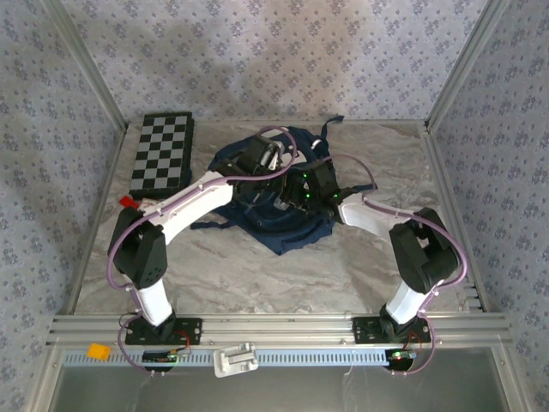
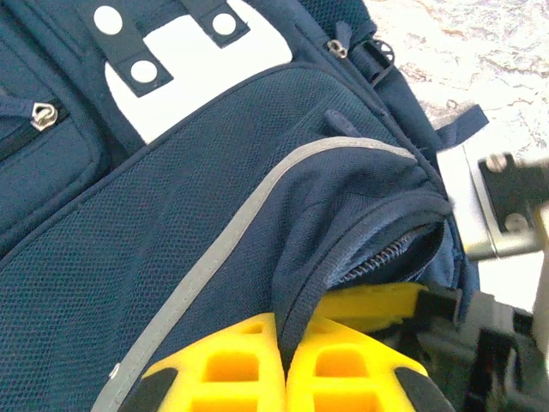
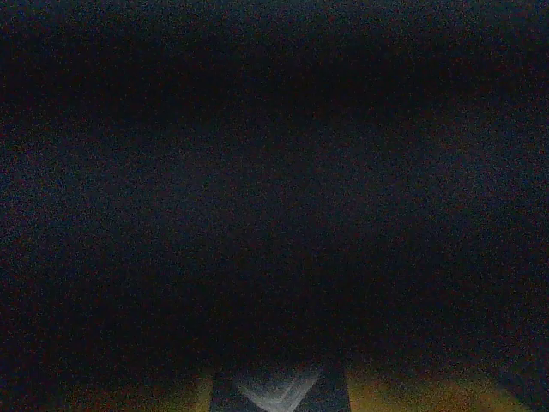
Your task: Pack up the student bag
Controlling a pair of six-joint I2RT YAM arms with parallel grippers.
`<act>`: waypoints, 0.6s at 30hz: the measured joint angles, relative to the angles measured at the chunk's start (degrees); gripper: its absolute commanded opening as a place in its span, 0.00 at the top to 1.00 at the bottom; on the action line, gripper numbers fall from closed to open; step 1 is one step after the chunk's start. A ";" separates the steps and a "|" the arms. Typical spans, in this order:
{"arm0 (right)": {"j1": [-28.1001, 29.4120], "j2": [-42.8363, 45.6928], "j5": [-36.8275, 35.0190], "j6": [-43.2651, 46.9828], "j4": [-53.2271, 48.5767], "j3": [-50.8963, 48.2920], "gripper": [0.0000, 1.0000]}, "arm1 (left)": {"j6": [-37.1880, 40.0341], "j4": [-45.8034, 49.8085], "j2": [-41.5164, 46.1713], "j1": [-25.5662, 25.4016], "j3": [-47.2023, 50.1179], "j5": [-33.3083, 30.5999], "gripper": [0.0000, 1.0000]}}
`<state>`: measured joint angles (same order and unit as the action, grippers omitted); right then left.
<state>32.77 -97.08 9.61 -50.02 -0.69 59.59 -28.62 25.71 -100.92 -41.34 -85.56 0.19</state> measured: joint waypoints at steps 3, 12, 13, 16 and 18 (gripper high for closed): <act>0.63 -1.44 0.04 0.24 2.75 0.81 0.55 | -0.87 -0.02 0.39 0.35 0.66 0.07 1.00; 1.77 4.50 -0.07 2.38 2.84 -3.78 0.47 | -2.14 -0.31 2.05 0.44 2.32 1.92 0.93; 2.05 6.69 -0.44 2.84 1.18 -4.74 0.46 | -2.34 -0.33 2.10 0.48 2.45 2.80 0.84; 2.71 13.77 -2.56 4.00 -4.35 -6.73 0.43 | -3.06 -1.03 2.89 0.74 3.52 6.49 0.60; 2.84 18.69 -3.80 4.46 -7.48 -8.28 0.41 | -3.96 -1.55 4.98 0.87 5.53 8.48 0.50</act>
<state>35.62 -78.39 5.80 -45.56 -8.16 51.31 -32.58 24.16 -95.94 -40.47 -80.03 8.67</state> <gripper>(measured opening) 0.576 0.428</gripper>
